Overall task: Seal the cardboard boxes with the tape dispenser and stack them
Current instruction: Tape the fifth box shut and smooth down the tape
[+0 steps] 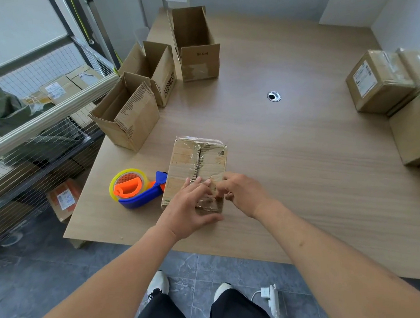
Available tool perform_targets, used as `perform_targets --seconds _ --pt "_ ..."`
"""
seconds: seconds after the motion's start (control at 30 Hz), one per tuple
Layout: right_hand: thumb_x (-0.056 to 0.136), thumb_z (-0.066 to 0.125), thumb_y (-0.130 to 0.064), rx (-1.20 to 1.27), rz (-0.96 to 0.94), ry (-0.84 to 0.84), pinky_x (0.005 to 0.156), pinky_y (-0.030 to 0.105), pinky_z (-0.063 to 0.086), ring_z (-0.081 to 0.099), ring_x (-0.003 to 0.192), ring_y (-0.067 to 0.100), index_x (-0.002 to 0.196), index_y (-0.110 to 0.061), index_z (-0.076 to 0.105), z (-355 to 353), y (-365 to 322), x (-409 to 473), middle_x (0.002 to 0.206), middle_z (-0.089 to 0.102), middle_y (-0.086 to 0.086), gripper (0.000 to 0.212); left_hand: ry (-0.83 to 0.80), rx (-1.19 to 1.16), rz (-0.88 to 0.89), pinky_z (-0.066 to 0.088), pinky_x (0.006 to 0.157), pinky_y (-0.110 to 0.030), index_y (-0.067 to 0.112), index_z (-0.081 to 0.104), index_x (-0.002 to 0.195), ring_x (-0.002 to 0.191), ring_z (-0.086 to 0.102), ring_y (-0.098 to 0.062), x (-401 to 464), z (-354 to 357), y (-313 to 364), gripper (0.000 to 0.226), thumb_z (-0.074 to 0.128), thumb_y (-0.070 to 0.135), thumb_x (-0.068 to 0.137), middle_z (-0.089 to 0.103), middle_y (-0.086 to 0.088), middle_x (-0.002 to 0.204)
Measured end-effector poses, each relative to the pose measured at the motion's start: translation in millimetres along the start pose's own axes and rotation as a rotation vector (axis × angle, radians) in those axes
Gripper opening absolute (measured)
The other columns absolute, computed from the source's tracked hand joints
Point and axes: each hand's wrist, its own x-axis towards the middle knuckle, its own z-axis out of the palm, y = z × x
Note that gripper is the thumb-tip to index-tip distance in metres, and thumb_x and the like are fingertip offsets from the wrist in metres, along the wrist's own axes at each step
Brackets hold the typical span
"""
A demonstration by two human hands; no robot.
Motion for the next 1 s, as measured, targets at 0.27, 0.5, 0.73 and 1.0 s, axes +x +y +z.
perform_targets --seconds 0.27,0.5,0.73,1.0 --pt "0.091 0.058 0.001 -0.176 0.041 -0.137 0.124 0.041 0.018 0.006 0.157 0.019 0.157 -0.04 0.029 8 -17 5 0.17 0.008 -0.006 0.083 0.055 0.409 -0.257 0.038 0.111 -0.046 0.022 0.054 0.142 0.137 0.045 -0.03 -5 -28 2 0.07 0.052 0.068 0.09 0.044 -0.008 0.149" --pt "0.086 0.069 -0.033 -0.297 0.147 -0.008 0.111 0.044 0.035 0.036 0.145 0.027 0.152 -0.039 0.04 18 -21 -15 0.162 0.034 -0.003 0.072 -0.266 0.529 -0.169 -0.009 0.126 -0.044 0.009 0.006 0.163 0.156 -0.008 -0.033 3 -26 10 0.107 0.035 0.081 0.089 0.0 -0.018 0.167" --pt "0.068 0.079 -0.056 -0.303 0.195 0.135 0.089 0.042 0.049 0.057 0.104 0.025 0.132 -0.027 0.062 23 -18 -39 0.125 0.064 -0.006 0.072 -0.47 0.601 0.009 -0.008 0.127 -0.041 0.006 0.009 0.162 0.156 -0.012 -0.028 23 -33 14 0.115 0.062 0.071 0.083 -0.01 -0.013 0.17" --pt "0.093 0.07 -0.037 -0.202 0.322 0.046 0.119 0.04 0.031 0.031 0.148 0.026 0.15 -0.039 0.045 9 -5 -43 0.163 0.032 -0.002 0.063 -0.493 0.691 0.026 0.006 0.128 -0.039 0.031 0.017 0.162 0.157 0.0 -0.032 51 -60 9 0.083 0.055 0.005 0.093 -0.002 -0.006 0.17"
